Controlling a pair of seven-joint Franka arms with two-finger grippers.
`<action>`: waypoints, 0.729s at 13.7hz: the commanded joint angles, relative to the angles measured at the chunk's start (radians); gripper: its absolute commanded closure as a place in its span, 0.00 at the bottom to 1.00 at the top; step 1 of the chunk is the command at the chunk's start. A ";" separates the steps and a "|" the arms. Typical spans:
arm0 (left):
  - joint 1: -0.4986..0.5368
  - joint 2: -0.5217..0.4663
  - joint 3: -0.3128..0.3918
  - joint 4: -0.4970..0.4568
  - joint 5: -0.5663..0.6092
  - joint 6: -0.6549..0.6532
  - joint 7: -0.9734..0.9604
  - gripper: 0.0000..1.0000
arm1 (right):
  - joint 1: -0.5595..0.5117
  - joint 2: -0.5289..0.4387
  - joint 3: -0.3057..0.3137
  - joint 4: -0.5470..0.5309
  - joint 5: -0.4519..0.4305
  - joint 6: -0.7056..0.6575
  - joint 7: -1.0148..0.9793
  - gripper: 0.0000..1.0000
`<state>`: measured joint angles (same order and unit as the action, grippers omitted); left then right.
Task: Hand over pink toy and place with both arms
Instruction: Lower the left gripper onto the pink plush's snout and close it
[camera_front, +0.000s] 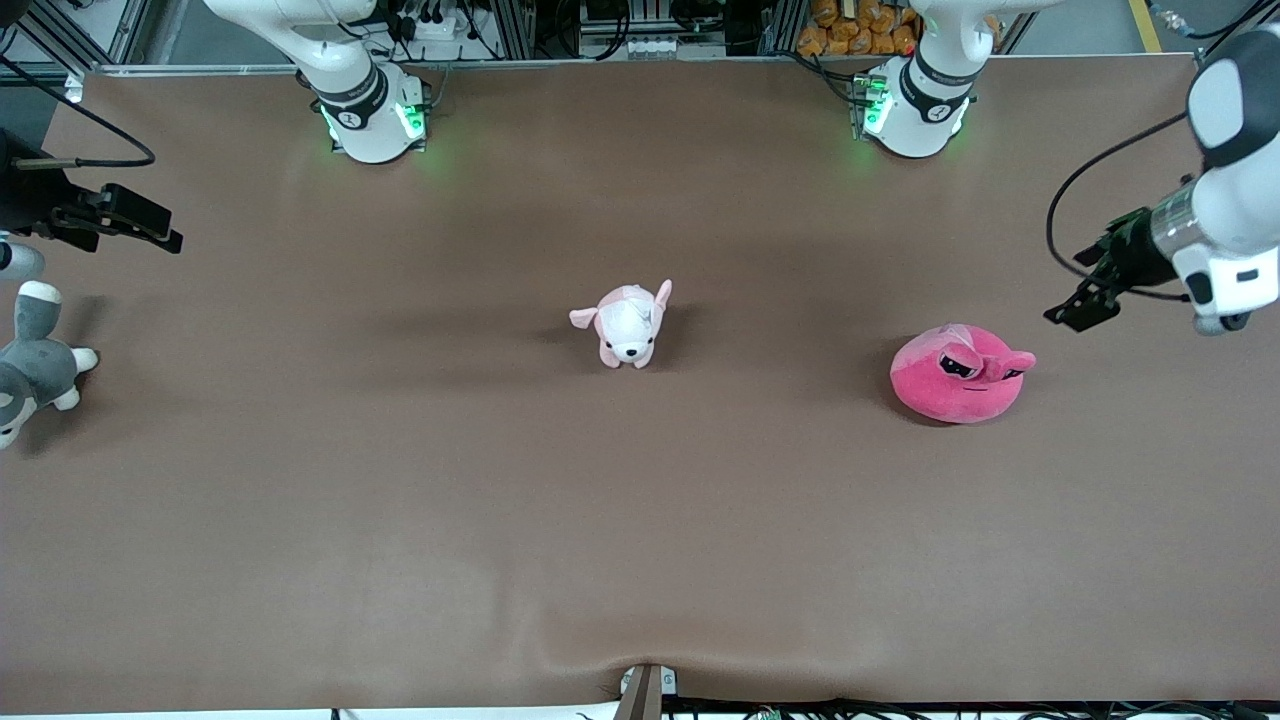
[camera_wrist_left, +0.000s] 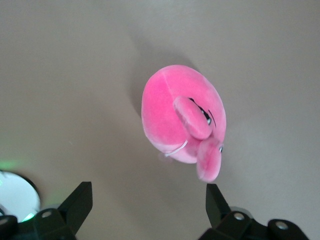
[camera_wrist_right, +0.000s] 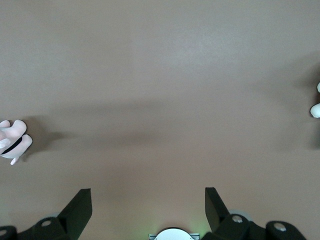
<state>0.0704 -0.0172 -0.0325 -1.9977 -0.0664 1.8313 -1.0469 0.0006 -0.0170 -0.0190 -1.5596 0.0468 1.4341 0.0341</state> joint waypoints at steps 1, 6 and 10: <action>0.012 0.081 -0.007 0.014 -0.030 0.034 -0.093 0.00 | 0.007 0.005 0.001 0.009 -0.002 -0.004 0.012 0.00; 0.062 0.238 0.000 0.091 -0.172 0.054 -0.105 0.00 | 0.016 0.006 0.001 0.009 -0.004 -0.004 0.012 0.00; 0.100 0.304 0.000 0.117 -0.236 0.054 -0.147 0.00 | 0.016 0.006 0.001 0.009 -0.004 -0.004 0.012 0.00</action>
<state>0.1577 0.2536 -0.0268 -1.9119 -0.2786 1.8940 -1.1697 0.0119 -0.0144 -0.0186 -1.5597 0.0472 1.4344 0.0341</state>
